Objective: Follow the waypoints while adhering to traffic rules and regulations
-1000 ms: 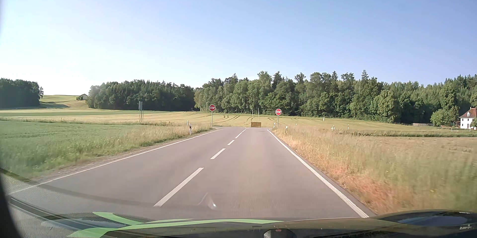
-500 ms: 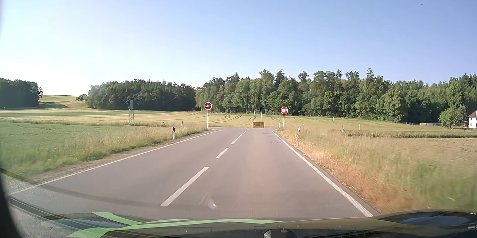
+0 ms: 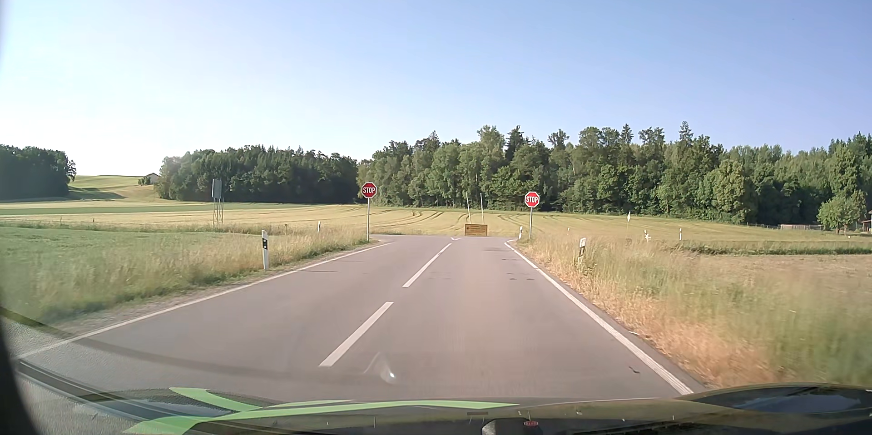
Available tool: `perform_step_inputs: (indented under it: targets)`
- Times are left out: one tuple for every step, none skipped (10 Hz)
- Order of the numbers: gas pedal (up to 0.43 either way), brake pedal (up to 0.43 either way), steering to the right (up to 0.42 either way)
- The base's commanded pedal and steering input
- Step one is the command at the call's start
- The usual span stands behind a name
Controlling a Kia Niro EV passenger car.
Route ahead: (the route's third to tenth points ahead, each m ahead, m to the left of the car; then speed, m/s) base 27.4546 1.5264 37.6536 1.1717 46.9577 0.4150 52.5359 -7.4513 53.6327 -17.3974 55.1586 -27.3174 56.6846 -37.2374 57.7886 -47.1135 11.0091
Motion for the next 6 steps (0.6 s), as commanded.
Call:
perform_step_inputs:
  targets:
    - [0.000, 0.012, 0.001]
    - [0.000, 0.012, 0.002]
    - [0.000, 0.012, 0.003]
    - [0.000, 0.000, 0.003]
    - [0.000, 0.000, 0.003]
    - [0.000, 0.000, 0.003]
